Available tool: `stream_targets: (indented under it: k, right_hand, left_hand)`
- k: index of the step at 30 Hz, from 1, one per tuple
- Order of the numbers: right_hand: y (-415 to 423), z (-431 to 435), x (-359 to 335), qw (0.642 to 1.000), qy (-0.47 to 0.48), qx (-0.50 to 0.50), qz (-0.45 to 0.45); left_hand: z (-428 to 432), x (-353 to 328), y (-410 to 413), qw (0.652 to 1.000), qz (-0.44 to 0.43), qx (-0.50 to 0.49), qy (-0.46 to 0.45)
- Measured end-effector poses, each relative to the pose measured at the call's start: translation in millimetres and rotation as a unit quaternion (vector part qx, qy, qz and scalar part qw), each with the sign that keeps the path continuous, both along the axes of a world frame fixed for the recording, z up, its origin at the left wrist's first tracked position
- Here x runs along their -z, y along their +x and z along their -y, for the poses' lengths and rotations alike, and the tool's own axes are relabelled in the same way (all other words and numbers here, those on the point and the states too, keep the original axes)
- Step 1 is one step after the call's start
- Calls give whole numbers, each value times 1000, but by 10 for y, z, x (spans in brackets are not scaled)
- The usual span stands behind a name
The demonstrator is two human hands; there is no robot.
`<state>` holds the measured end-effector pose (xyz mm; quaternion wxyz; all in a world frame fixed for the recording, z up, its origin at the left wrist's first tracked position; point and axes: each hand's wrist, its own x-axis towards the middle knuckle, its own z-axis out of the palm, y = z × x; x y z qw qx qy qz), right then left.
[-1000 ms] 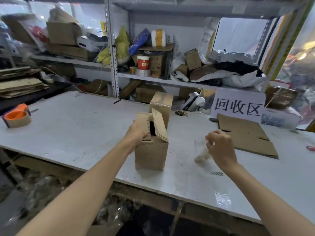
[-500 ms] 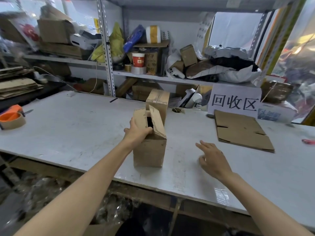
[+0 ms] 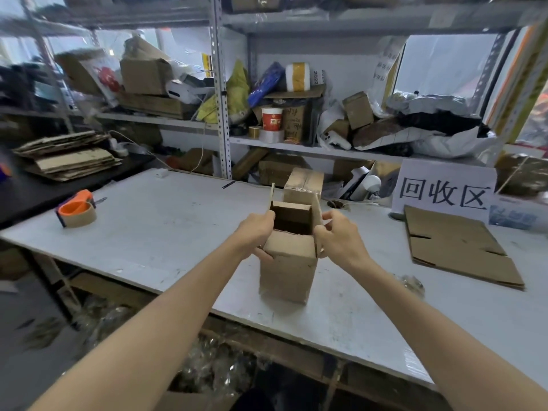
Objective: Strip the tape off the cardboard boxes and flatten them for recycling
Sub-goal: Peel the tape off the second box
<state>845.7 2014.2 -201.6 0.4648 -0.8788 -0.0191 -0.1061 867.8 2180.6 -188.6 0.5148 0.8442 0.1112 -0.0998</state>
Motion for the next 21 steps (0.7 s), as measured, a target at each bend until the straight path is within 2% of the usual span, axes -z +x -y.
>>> stream_targets:
  k: [3,6,10,14,16,20,21]
  right_hand:
    - [-67,72,-42,999,31,-4,17]
    - [-78,166,-113,995,70,45,56]
    - [-46,257,-246,974,207,79,35]
    - [-13,340,-303,958,263,113,34]
    - [-59,349,-306,953,292,68,34]
    - [-177,271,-227,976,191,-92,-46]
    - [-197,239,-197,972,201,-107,-59]
  left_hand:
    - [-5,40,-8,997,67,13,-22]
    - [-49,38,-42,980,172,96,-14]
    - [-102,-36,-49,962,206,176,-31]
    - [-172,-32,3,951,242,191,8]
    - [-199,-15,-9,950,254,182,-7]
    - [-133,4,-70,958,256,124,-27]
    - [-105,-11,-79,960,249,120,-40]
